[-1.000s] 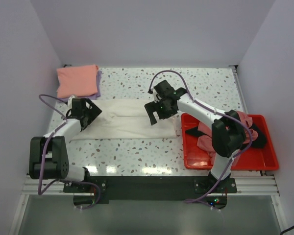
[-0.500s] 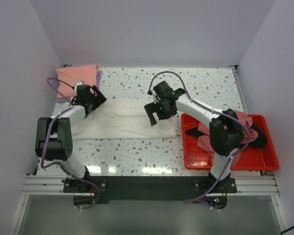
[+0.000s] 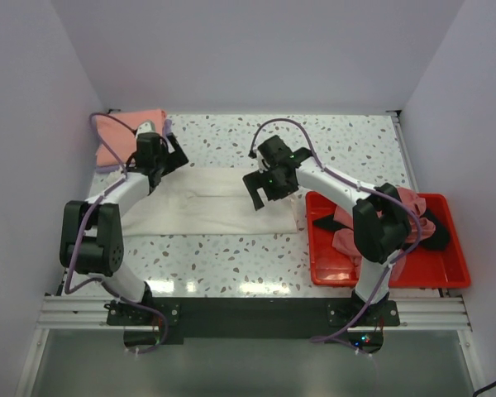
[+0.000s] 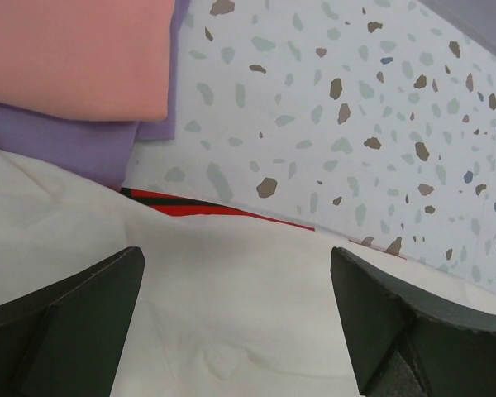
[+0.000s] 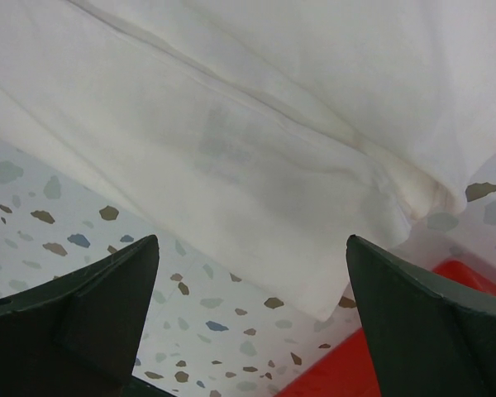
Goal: Fold and stack the t-shirts
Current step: Fold the tshirt
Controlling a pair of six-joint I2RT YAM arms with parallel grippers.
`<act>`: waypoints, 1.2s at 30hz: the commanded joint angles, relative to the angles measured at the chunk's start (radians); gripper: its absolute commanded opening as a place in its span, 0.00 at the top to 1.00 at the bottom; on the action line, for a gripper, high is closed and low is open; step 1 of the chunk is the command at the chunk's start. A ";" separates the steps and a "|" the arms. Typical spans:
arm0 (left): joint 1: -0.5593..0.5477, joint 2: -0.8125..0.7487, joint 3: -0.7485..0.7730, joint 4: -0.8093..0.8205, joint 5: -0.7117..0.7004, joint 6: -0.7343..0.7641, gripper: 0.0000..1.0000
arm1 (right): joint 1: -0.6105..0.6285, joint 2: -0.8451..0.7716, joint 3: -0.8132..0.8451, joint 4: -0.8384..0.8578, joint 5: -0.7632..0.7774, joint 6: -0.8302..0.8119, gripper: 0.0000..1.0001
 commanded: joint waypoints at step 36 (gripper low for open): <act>-0.054 -0.143 -0.342 -0.086 -0.029 -0.166 0.00 | -0.004 0.038 -0.241 0.269 -0.148 0.164 0.01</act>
